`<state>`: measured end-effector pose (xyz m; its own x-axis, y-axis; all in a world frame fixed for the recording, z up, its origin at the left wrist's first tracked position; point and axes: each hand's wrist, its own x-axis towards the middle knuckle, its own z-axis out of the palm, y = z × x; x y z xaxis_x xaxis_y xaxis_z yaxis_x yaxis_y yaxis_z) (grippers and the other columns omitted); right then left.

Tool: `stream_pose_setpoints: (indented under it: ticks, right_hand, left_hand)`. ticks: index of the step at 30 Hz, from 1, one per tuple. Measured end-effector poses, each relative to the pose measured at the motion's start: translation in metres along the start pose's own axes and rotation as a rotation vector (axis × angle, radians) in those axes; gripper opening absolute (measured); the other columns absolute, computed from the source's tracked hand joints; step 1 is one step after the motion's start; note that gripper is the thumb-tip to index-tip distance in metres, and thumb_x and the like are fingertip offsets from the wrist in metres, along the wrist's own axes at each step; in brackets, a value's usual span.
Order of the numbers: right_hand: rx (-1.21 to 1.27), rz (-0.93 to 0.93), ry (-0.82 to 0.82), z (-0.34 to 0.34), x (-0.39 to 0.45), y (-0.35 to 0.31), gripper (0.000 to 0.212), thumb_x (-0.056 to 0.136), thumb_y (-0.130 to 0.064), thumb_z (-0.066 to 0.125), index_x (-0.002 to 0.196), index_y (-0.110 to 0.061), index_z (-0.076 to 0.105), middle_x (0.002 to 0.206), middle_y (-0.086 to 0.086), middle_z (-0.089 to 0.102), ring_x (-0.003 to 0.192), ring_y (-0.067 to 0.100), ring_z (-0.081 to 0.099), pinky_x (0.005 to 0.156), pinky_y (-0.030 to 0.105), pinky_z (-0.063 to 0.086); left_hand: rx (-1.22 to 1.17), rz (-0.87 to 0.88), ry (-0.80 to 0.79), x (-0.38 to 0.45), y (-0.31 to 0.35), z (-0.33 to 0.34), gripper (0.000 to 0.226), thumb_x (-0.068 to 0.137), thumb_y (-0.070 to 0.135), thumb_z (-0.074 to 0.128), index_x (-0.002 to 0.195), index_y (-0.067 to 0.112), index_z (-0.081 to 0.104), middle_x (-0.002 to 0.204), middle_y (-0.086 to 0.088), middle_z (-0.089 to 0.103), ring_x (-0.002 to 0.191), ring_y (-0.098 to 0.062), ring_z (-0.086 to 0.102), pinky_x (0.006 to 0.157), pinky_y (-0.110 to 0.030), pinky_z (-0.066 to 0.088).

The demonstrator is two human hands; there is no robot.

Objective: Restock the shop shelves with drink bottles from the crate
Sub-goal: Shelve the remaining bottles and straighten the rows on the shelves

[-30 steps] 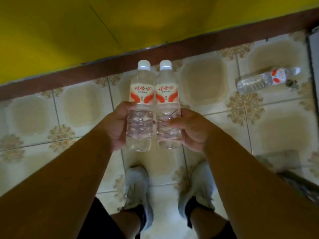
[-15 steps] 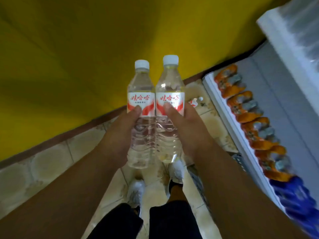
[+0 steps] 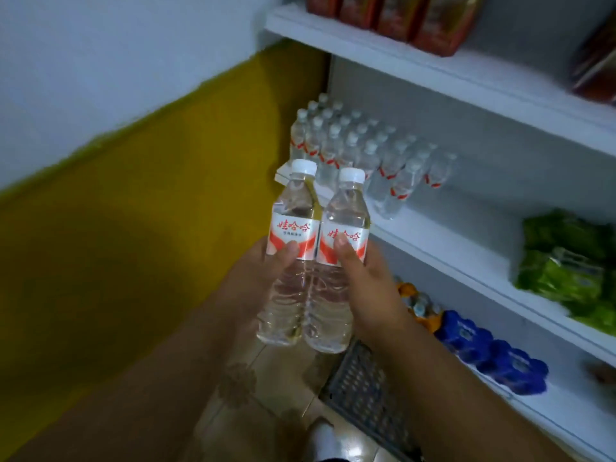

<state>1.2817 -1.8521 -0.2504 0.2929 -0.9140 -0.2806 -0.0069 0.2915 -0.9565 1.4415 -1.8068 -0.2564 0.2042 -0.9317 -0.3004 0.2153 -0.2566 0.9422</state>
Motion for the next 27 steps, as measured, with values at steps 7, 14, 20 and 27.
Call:
stream_pose_setpoints:
  ticks: [7, 14, 20, 27]
  right_hand:
    - [-0.045, -0.054, 0.064, -0.077, 0.012, -0.008, 0.055, 0.077, -0.069, 0.062, 0.120, -0.034, 0.063, 0.111, -0.008, 0.075, 0.099, 0.011, 0.074, 0.089, 0.043, 0.059]
    - [-0.073, -0.018, 0.101, -0.114, 0.044, -0.006, 0.032, 0.082, -0.061, 0.062, 0.110, -0.045, 0.060, 0.107, -0.021, 0.073, 0.095, -0.003, 0.071, 0.075, 0.016, 0.058]
    - [-0.181, 0.026, 0.180, -0.144, 0.112, -0.007, 0.042, 0.081, -0.043, 0.082, 0.116, -0.038, 0.060, 0.107, -0.026, 0.071, 0.096, -0.006, 0.068, 0.077, 0.017, 0.056]
    - [-0.430, 0.100, 0.354, -0.181, 0.220, 0.015, 0.065, 0.069, -0.045, 0.089, 0.125, -0.037, 0.058, 0.123, -0.006, 0.055, 0.106, 0.007, 0.061, 0.093, 0.030, 0.053]
  left_hand:
    - [-0.061, -0.056, -0.268, 0.039, -0.006, 0.065, 0.059, 0.079, 0.052, 0.080, 0.130, 0.027, 0.065, 0.127, -0.013, 0.071, 0.115, -0.038, 0.068, 0.085, -0.047, 0.059]
    - [0.010, -0.064, -0.464, 0.098, -0.014, 0.085, 0.054, 0.095, 0.040, 0.071, 0.142, 0.019, 0.056, 0.138, -0.017, 0.063, 0.126, -0.040, 0.061, 0.098, -0.055, 0.053]
    - [0.127, -0.112, -0.411, 0.187, -0.021, 0.106, 0.062, 0.062, 0.053, 0.093, 0.119, 0.039, 0.071, 0.121, -0.005, 0.074, 0.109, -0.027, 0.072, 0.089, -0.042, 0.059]
    - [0.483, 0.097, -0.453, 0.316, -0.035, 0.125, 0.066, 0.071, 0.047, 0.083, 0.132, 0.029, 0.062, 0.126, 0.008, 0.072, 0.119, -0.012, 0.067, 0.101, -0.046, 0.054]
